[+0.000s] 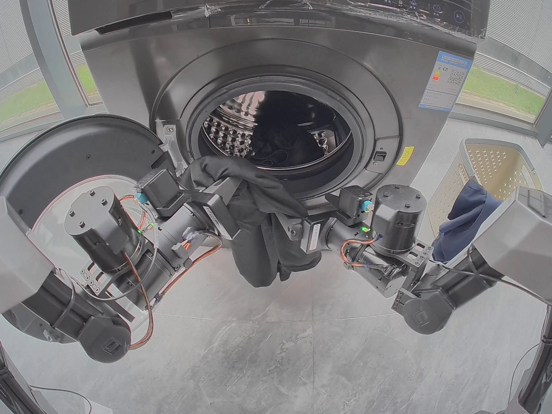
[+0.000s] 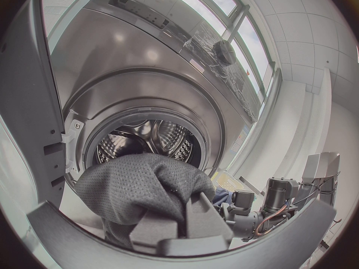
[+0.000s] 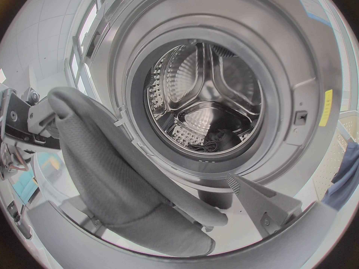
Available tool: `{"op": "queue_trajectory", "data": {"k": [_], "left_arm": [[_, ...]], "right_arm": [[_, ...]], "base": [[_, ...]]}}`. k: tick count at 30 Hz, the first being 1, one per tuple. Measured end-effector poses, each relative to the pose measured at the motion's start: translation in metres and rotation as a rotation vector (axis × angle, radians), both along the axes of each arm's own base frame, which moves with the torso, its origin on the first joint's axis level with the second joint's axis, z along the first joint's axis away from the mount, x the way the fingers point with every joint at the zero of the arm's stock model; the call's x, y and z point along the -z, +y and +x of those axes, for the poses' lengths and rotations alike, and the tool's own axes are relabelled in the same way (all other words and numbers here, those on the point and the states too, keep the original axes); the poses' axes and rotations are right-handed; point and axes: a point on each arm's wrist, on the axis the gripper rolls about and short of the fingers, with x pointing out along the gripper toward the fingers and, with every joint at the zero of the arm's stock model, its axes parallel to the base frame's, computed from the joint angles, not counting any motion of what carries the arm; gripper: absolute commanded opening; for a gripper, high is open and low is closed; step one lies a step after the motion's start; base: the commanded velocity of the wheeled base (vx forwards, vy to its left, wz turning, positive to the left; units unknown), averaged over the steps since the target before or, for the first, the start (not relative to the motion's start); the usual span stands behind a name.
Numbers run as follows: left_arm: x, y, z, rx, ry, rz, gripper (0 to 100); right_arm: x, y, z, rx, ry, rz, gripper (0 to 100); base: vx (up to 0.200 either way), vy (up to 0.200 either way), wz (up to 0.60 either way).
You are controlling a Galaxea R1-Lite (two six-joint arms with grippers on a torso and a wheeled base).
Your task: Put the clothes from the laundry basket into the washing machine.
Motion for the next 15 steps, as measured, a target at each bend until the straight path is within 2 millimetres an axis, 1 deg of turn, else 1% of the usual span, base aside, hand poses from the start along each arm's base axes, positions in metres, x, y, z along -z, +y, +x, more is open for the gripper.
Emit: {"op": "queue_trajectory", "data": {"k": [2, 8, 15], "left_arm": [[0.000, 0.000, 0.000, -0.001, 0.001, 0.000, 0], [0.000, 0.000, 0.000, 0.000, 0.001, 0.001, 0], [-0.001, -0.001, -0.003, 0.009, -0.001, 0.000, 0]], "right_arm": [[-0.002, -0.005, -0.001, 0.007, -0.002, -0.003, 100], [-0.009, -0.021, 0.006, 0.044, -0.014, 0.002, 100], [-0.008, -0.021, 0.018, 0.064, -0.029, 0.014, 100]], "base": [[0.000, 0.000, 0.00], [0.000, 0.000, 0.00], [0.000, 0.000, 0.00]]}}
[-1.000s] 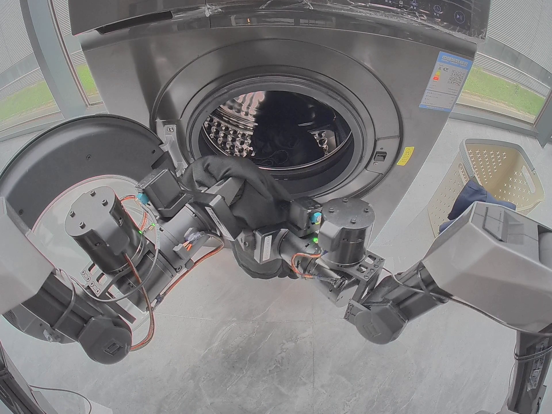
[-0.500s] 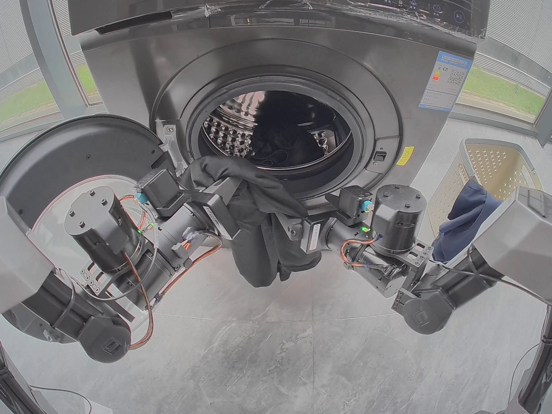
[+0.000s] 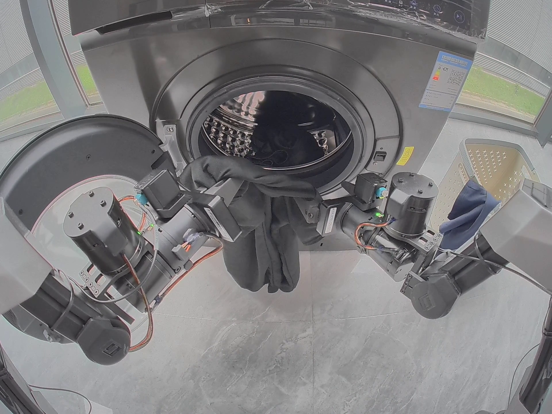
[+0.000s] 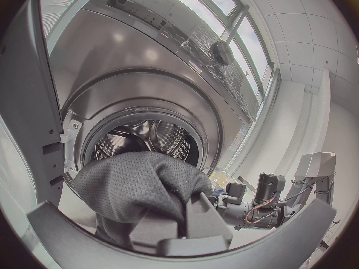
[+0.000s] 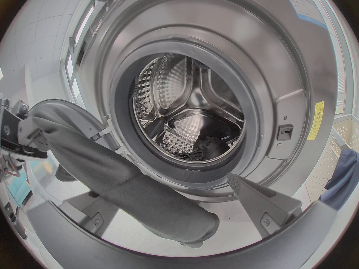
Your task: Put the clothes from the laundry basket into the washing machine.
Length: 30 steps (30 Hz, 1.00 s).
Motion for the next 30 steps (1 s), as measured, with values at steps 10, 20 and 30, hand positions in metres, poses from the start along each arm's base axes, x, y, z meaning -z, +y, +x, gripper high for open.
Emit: {"op": "queue_trajectory", "data": {"k": [10, 20, 30], "left_arm": [[-0.002, 0.000, -0.001, 0.002, -0.005, -0.003, 0], [-0.002, 0.000, -0.002, 0.002, -0.007, -0.004, 0], [-0.001, 0.000, -0.001, 0.001, -0.003, 0.001, 0]], "right_arm": [[0.023, 0.010, 0.008, -0.007, 0.014, -0.012, 100], [0.034, 0.030, 0.007, -0.047, 0.020, -0.018, 100], [0.022, 0.039, 0.008, -0.068, -0.015, 0.007, 100]], "base": [[0.000, 0.000, 0.00], [0.000, 0.000, 0.00], [0.000, 0.000, 0.00]]}}
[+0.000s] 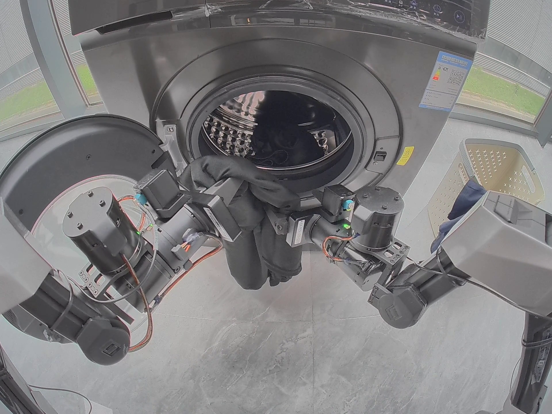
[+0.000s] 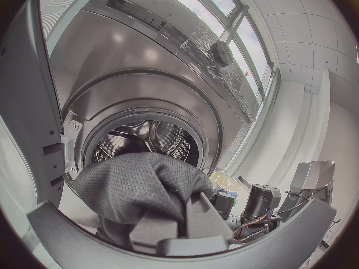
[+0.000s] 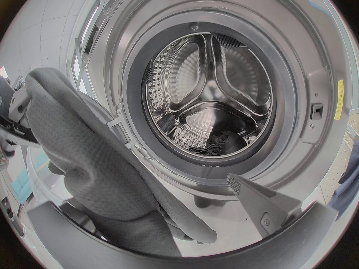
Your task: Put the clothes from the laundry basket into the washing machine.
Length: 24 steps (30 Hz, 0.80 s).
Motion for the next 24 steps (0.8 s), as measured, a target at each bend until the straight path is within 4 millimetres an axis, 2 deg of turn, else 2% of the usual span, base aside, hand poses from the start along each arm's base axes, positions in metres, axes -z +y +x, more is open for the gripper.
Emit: {"op": "queue_trajectory", "data": {"k": [3, 4, 12, 24], "left_arm": [[0.000, 0.000, 0.000, -0.001, 0.001, 0.001, 0], [0.000, 0.000, 0.000, -0.001, 0.001, 0.001, 0], [0.002, 0.002, 0.002, -0.006, 0.006, 0.006, 0], [0.008, 0.000, -0.001, 0.009, 0.026, 0.020, 0]], "right_arm": [[-0.002, 0.001, 0.000, -0.003, -0.011, 0.003, 100], [-0.003, 0.000, 0.000, -0.005, -0.016, 0.003, 0], [-0.007, -0.001, 0.001, -0.014, -0.043, 0.019, 0], [-0.024, -0.008, -0.018, -0.035, -0.068, 0.040, 0]], "base": [[0.000, 0.000, 0.00], [0.000, 0.000, 0.00], [0.000, 0.000, 0.00], [0.000, 0.000, 0.00]]}}
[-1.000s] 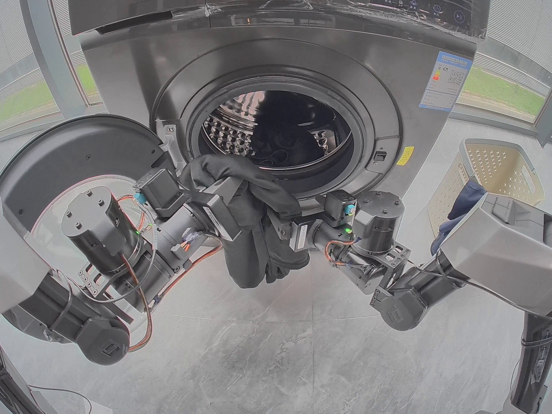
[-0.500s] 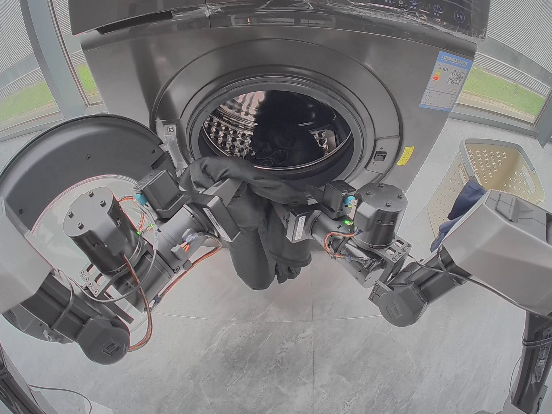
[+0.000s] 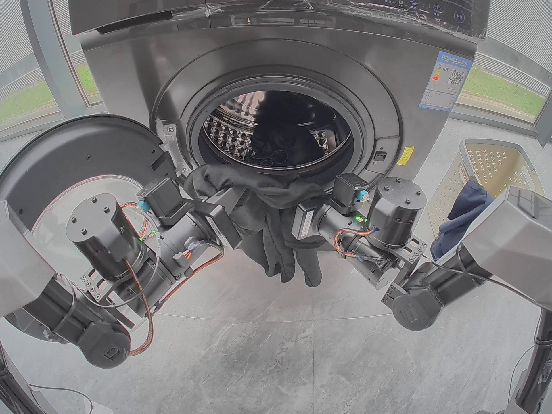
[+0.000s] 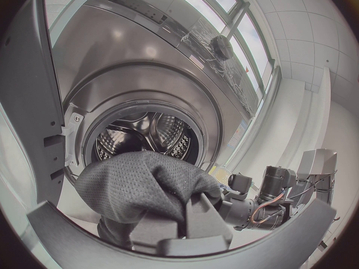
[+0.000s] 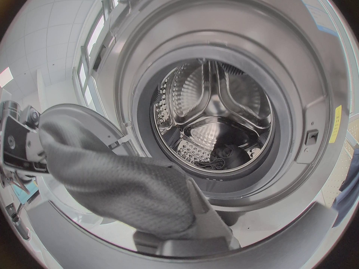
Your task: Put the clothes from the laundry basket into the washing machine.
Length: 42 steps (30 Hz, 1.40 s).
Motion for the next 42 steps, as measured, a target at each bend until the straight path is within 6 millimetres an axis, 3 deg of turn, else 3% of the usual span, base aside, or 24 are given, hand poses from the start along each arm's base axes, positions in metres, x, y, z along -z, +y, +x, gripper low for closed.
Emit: {"op": "queue_trajectory", "data": {"k": [11, 17, 18, 26, 42], "left_arm": [[0.012, -0.015, -0.001, 0.075, 0.023, 0.028, 0], [0.017, -0.021, 0.003, 0.086, 0.034, 0.033, 0], [0.017, -0.021, 0.003, 0.087, 0.032, 0.031, 100], [0.019, -0.022, 0.008, 0.081, 0.035, 0.028, 100], [0.059, -0.020, 0.029, 0.040, 0.137, 0.096, 100]], "right_arm": [[-0.019, -0.015, -0.021, -0.041, -0.061, 0.047, 0], [-0.017, -0.027, -0.027, -0.058, -0.070, 0.045, 0], [-0.017, -0.028, -0.027, -0.058, -0.071, 0.045, 0], [-0.018, -0.034, -0.033, -0.071, -0.069, 0.042, 0], [-0.039, -0.037, -0.044, -0.085, -0.114, 0.081, 0]], "base": [[0.000, 0.000, 0.00], [0.000, 0.000, 0.00], [0.000, 0.000, 0.00], [0.000, 0.000, 0.00], [0.000, 0.000, 0.00]]}}
